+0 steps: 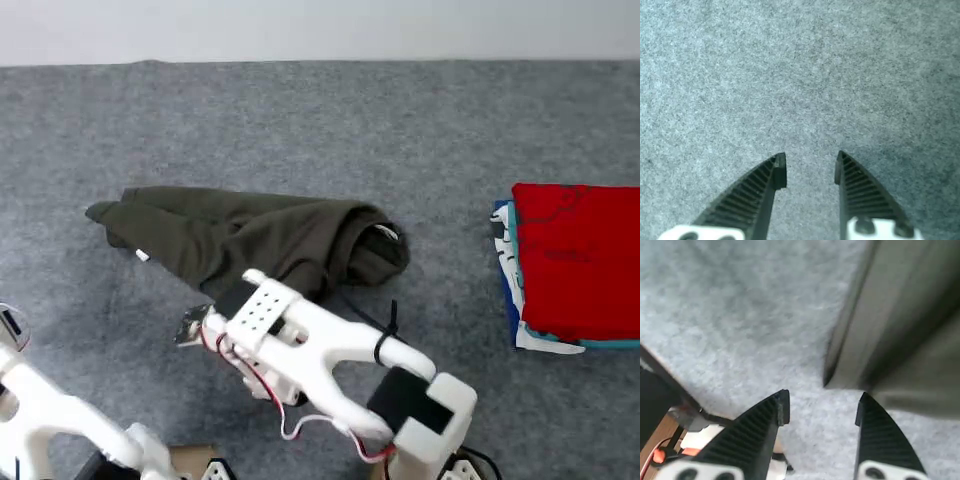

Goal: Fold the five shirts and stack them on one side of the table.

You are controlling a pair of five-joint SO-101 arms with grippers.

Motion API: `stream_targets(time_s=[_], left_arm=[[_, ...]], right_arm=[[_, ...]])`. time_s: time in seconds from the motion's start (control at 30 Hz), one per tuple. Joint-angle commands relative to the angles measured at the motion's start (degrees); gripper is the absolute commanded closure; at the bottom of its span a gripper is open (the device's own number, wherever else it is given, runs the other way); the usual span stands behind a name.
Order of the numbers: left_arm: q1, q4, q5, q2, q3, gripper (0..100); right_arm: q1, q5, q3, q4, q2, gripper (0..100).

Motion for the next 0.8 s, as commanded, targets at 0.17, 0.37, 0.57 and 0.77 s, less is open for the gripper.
stream_targets(time_s=[0.17, 0.37, 0.57, 0.77], left_arm=[[0.0, -1.0, -0.3, -2.5, -1.9, 83], [0.0, -1.0, -0.3, -2.4, -1.9, 83], [0.0, -1.0, -0.3, -2.4, -1.9, 83], [0.0, -1.0, -0.3, -2.4, -1.9, 83]], right_arm=[[4.4, 2.0, -5.5, -2.2, 7.7, 77.5], [4.1, 2.0, -10.2, -2.4, 14.8, 77.8], [4.1, 1.9, -15.4, -1.6, 21.6, 79.0], [4.1, 1.8, -17.5, -0.8, 23.7, 95.2]])
